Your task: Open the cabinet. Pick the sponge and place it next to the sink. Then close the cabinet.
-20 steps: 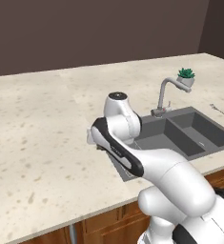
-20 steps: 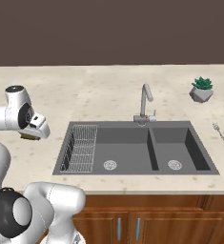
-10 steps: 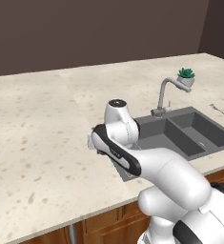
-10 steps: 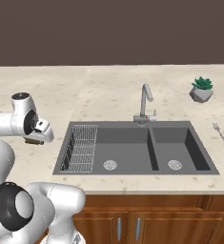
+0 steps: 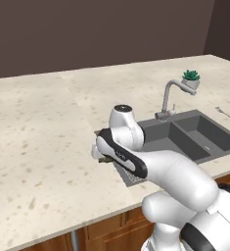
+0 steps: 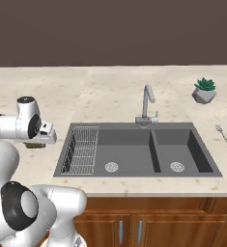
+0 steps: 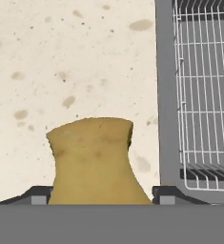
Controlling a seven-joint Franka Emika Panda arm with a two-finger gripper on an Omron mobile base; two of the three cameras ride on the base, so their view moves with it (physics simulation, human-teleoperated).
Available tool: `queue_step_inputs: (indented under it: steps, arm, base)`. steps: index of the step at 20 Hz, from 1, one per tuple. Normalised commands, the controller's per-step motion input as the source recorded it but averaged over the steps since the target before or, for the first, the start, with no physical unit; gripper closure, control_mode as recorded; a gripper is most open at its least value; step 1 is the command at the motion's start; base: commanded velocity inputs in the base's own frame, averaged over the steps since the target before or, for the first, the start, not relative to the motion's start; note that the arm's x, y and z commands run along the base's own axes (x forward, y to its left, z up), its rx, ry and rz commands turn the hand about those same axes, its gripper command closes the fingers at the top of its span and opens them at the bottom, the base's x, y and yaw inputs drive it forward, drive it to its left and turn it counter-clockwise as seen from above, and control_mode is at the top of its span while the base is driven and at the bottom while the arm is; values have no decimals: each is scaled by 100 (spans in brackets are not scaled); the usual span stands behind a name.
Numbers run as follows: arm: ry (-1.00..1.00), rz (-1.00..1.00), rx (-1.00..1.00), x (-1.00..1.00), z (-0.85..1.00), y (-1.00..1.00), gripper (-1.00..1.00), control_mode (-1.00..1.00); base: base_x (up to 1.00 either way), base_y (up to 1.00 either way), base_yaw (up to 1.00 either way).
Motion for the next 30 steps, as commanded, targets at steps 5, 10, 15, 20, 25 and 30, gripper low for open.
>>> queue_step_inputs:
  steps: [5,10,15,20,25,30]
  arm:
    - [-2,1,0,2,-13,0,100,-100]
    - [0,0,-1,10,-30,0,100,-100]
    - [0,0,-1,10,-34,0,100,-100]
    - [0,0,-2,22,-31,0,100,-100]
    - [0,0,-2,31,-35,0,100,-100]
    - [0,-1,-2,23,-34,0,100,-100]
  base:
    - [0,0,0]
    - [0,0,0]
    - [0,0,0]
    - [0,0,0]
    - [0,0,0]
    - [0,0,0]
